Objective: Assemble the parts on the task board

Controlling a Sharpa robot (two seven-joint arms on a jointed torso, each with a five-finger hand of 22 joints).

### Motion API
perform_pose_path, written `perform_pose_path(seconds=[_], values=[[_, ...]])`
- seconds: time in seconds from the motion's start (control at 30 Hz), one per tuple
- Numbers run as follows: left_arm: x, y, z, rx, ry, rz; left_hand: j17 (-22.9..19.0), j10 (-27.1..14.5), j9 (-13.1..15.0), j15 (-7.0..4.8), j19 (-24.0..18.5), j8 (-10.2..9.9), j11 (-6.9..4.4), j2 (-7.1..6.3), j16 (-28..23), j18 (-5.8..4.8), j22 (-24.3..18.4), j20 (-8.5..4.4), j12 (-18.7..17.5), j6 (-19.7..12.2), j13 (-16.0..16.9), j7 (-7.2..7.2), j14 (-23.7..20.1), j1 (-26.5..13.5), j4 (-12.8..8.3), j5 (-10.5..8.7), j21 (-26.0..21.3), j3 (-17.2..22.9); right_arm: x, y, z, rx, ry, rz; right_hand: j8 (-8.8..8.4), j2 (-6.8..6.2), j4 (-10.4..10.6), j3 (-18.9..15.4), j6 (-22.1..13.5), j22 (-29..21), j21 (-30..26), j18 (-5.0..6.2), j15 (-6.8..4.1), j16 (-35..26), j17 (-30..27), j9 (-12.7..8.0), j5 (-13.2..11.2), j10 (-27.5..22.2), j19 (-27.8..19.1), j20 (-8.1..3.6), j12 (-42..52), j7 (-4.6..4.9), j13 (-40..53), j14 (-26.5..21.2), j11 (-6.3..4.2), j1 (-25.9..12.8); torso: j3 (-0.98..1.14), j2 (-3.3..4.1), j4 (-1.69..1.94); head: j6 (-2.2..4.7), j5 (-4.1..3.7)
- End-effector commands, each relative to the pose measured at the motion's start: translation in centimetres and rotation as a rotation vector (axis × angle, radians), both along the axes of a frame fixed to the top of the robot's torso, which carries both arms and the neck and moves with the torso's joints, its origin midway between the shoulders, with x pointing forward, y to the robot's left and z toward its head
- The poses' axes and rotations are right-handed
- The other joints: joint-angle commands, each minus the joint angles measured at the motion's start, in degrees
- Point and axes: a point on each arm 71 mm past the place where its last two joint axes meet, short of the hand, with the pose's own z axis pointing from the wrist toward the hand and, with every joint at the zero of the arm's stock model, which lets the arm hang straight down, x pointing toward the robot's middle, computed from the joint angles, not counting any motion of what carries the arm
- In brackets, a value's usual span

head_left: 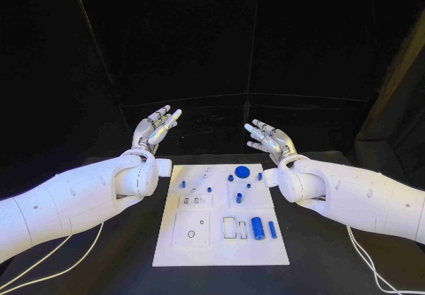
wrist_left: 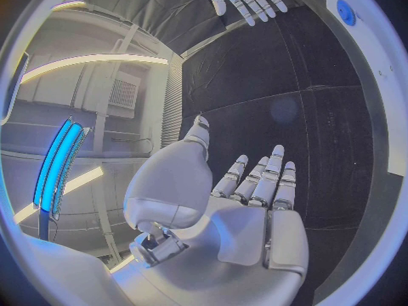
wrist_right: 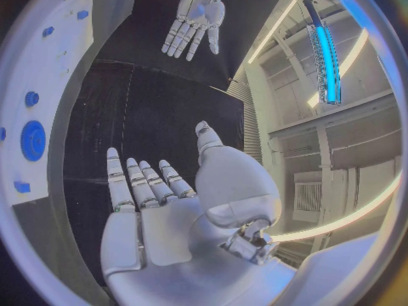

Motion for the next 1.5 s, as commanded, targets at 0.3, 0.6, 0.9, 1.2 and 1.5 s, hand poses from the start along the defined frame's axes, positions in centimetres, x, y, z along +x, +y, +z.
perform_pose_path(seconds=[0.3,0.6,0.9,1.2,1.5], values=[[0.6,-0.4,1.0,-0.064,-0.087,-0.113,0.15,0.96,0.15,0.25,0.14,0.42,0.15,0.34,0.35,1.12,0.12,0.6,0.4,1.02,0.1,8.79,1.06,2.01,0.01,0.3,0.4,-0.32,1.2,1.1,0.0,-0.069,0.025,0.265,1.78,0.3,-7.27,1.92,11.92,1.34,2.42,2.57,0.51,3.28,1.42,1.09,-4.0,17.83,13.45,0.02,2.66,7.52,1.31,20.76,1.78,11.33,0.0,-0.02,0.02,-0.01,0.0],[-0.4,1.6,1.4,-0.061,-0.086,-0.106,0.52,3.02,0.33,-0.05,1.64,0.69,-0.03,0.63,0.95,1.46,0.47,0.61,0.63,2.89,0.28,8.79,3.6,2.81,-0.55,0.3,0.96,-0.39,2.2,-1.7,1.4,-0.338,-0.149,0.193,4.52,-0.63,-13.28,4.11,34.28,1.79,5.78,4.85,-2.93,5.35,1.86,2.13,-4.49,38.44,24.41,-1.03,5.58,5.48,1.86,38.79,-1.3,15.98,0.1,2.03,-0.15,-0.31,-0.03],[-1.6,1.7,1.8,-0.079,-0.082,-0.138,1.09,5.54,0.45,-0.45,4.7,0.82,-0.25,1.02,2.12,1.88,1.07,0.57,0.8,4.78,0.44,8.76,8.55,3.61,-1.29,0.31,2.1,-0.41,3.0,-2.3,3.8,-0.57,-0.275,0.223,4.53,-0.02,-17.32,6.0,40.84,2.87,9.99,4.77,-6.92,7.32,3.0,2.18,-3.34,47.67,33.32,-5.19,5.48,3.86,1.92,50.28,-4.02,16.12,-0.1,4.68,0.74,1.08,-0.48],[-3.9,1.1,2.1,-0.084,-0.099,-0.194,1.46,9.38,0.68,-1.1,8.4,1.16,-0.57,1.54,3.57,2.5,1.73,0.5,1.12,7.86,0.69,8.73,12.14,4.44,-2.3,0.33,3.53,-0.17,3.4,-1.3,5.5,-0.896,-0.389,0.315,3.7,-2.19,-17.48,6.73,43.27,6.35,17.46,4.75,-10.58,12.05,6.74,2.03,-3.68,51.97,42.77,-9.61,3.59,2.66,1.91,62.78,-6.02,16.68,-0.52,7.35,1.58,2.38,-0.48],[-5.7,-0.8,1.7,-0.12,-0.107,-0.263,1.97,25.99,1.54,-2.83,23.37,2.98,-1.62,2.31,6.23,4.19,4.41,0.37,3.77,18.65,1.9,8.47,18.23,4.69,-3.41,0.36,9.22,0.07,3.6,-0.1,5.3,-1.122,-0.436,0.379,2.39,-3.06,-17.49,6.43,44.48,11.54,26.84,4.63,-12.44,25.97,17.09,2.1,-4.12,54.45,48.5,-12.25,2.02,1.51,2.01,68.28,-7.39,15.44,-0.74,9.03,2.83,2.62,-1.67]])
